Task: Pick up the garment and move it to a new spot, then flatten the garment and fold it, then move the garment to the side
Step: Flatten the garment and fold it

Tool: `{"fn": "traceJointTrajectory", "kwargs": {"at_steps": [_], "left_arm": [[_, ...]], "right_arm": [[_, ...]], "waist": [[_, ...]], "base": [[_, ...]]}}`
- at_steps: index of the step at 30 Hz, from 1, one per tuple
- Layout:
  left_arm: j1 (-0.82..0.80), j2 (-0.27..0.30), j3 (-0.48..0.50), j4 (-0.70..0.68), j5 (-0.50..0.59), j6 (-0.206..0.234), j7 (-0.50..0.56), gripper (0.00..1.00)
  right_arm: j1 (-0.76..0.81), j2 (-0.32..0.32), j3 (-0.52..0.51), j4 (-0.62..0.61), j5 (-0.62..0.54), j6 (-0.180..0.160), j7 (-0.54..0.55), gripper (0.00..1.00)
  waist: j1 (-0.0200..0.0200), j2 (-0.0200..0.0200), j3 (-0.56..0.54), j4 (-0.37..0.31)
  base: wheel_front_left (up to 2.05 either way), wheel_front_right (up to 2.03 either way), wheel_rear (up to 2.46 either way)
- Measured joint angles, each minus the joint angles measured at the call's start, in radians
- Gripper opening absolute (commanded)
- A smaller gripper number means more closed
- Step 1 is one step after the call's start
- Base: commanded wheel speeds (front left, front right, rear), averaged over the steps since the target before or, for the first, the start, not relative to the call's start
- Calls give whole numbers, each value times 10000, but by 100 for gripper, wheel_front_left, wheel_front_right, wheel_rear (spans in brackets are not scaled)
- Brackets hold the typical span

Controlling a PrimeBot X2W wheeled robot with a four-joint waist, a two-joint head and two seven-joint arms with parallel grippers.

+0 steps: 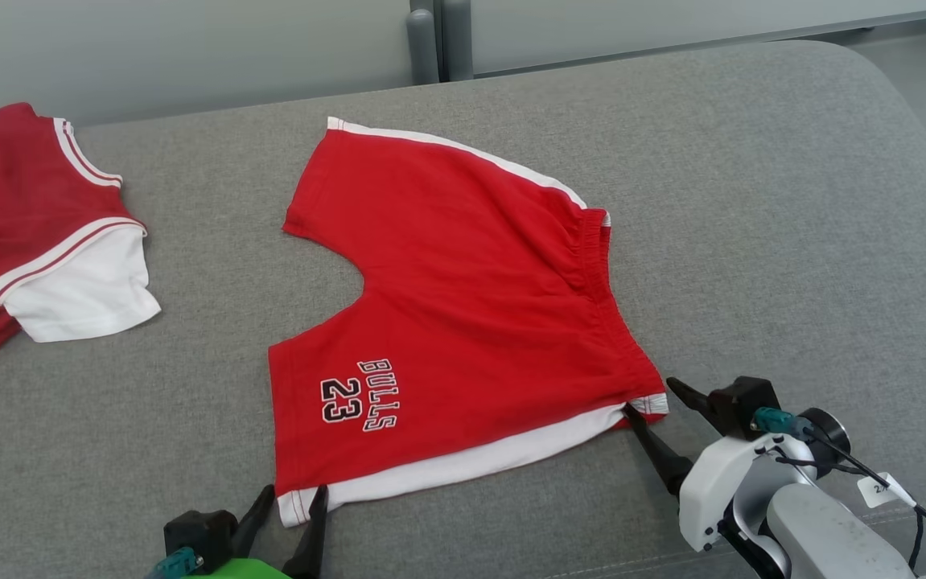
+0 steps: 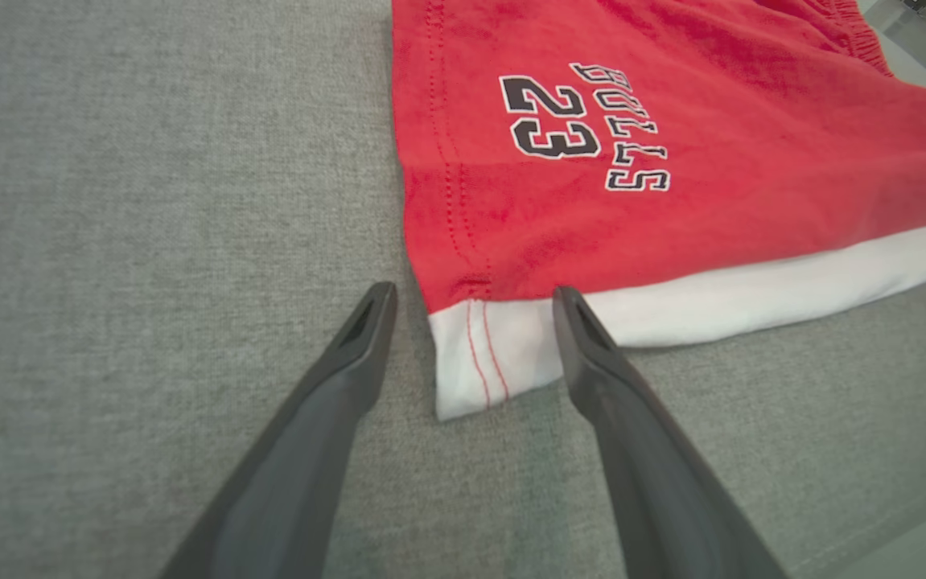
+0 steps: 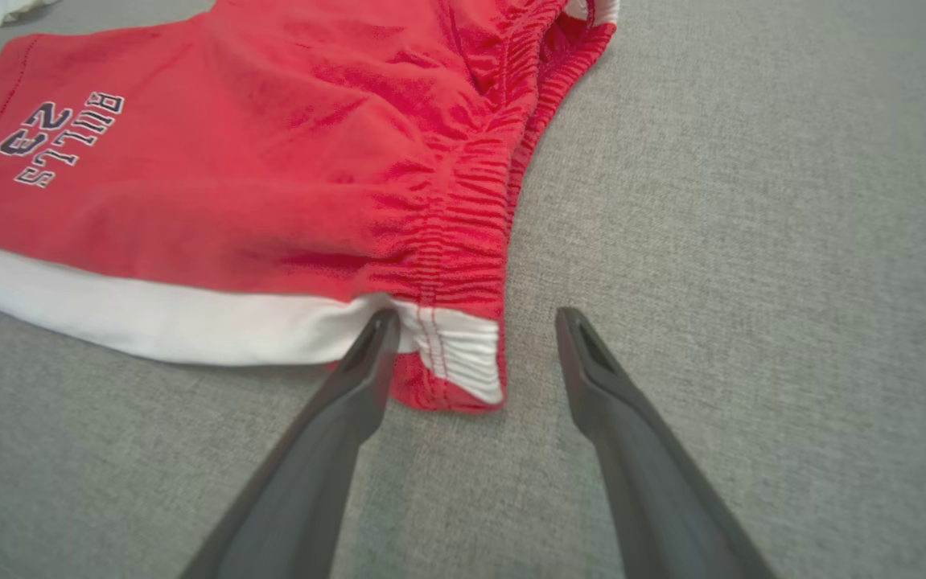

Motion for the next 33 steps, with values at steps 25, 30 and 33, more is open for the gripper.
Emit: {"fn": "traceJointTrajectory", "kwargs": {"at_steps": [25,30,33], "left_arm": [[-140,-46,-23,190,-19,-178,-328,0],[-156,-36,52,-169,-19,-180,-418,0],[-160,-13,127,-431,-19,-182,-430,0]], "right_arm": [[-623,136,385,754,548,92,-424,0],[-650,94,468,639,606,92,-516,0],[-667,50,499,477,681,92,-568,0]], "waist": [[0,0,68,19],[0,0,29,38],[0,0,-14,49]], "base": [[0,0,0],[0,0,0],[0,0,0]]}}
